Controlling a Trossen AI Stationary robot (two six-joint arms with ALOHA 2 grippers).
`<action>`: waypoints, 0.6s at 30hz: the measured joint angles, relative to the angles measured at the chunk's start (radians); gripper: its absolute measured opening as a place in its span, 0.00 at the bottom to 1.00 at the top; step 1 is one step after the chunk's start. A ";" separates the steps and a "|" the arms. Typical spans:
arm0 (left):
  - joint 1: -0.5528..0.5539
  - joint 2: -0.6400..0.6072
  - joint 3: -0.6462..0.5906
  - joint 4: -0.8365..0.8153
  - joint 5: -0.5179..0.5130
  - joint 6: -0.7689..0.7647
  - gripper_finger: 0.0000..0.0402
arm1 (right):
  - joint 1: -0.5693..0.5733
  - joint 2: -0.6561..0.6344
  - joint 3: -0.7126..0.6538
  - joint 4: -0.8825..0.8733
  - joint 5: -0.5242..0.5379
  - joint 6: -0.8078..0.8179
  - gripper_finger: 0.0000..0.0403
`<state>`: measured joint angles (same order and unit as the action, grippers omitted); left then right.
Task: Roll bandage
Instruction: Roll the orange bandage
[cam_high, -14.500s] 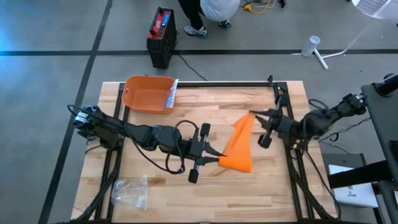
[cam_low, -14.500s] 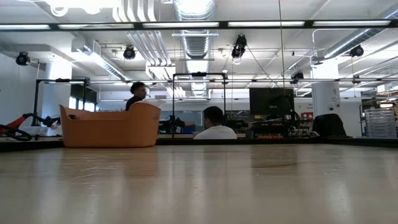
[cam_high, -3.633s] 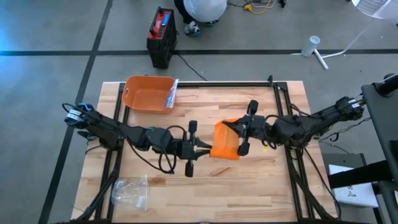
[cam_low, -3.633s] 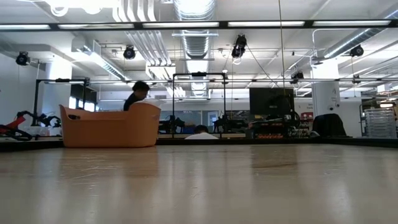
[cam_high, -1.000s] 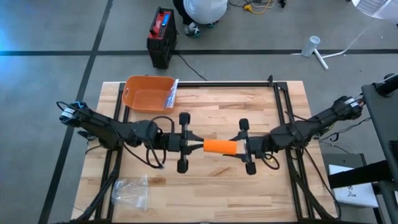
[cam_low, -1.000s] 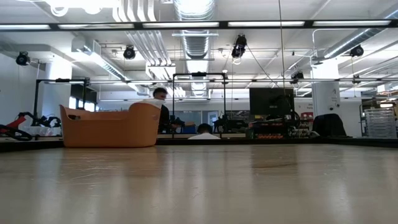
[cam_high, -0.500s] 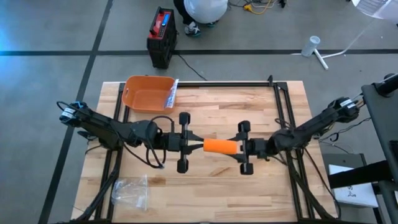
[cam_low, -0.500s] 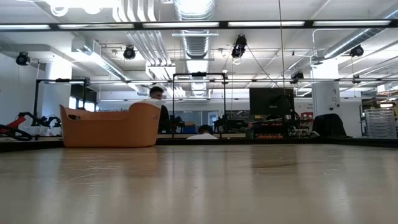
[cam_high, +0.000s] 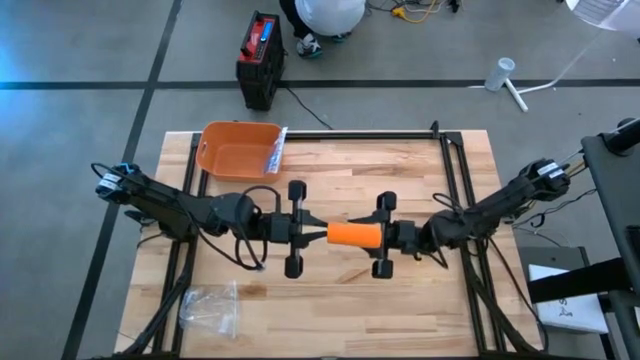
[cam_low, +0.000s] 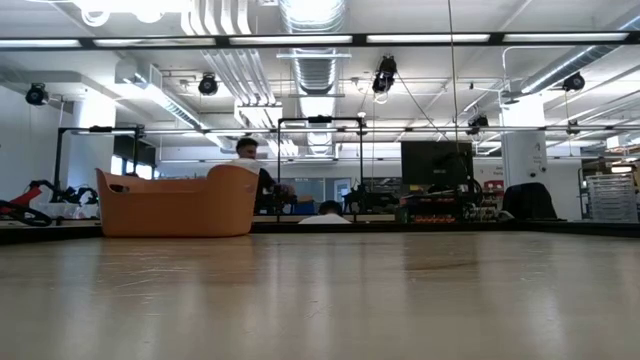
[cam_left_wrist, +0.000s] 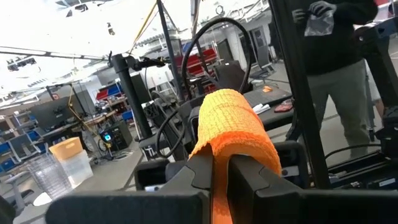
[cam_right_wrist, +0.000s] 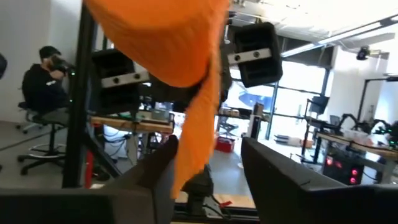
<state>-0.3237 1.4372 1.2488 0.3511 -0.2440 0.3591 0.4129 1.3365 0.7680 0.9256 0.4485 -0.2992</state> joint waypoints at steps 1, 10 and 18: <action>0.000 0.000 0.000 -0.002 0.000 -0.001 0.02 | 0.000 0.003 0.003 0.000 0.000 -0.002 0.39; 0.000 0.000 -0.001 -0.008 0.000 -0.004 0.02 | -0.001 -0.005 0.007 0.007 0.060 -0.091 0.03; 0.000 0.000 -0.001 -0.060 0.000 -0.075 0.02 | -0.001 -0.060 0.007 0.020 0.133 -0.322 0.01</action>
<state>-0.3237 1.4376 1.2476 0.2910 -0.2436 0.2839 0.4119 1.2769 0.7750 0.9456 0.5810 -0.6216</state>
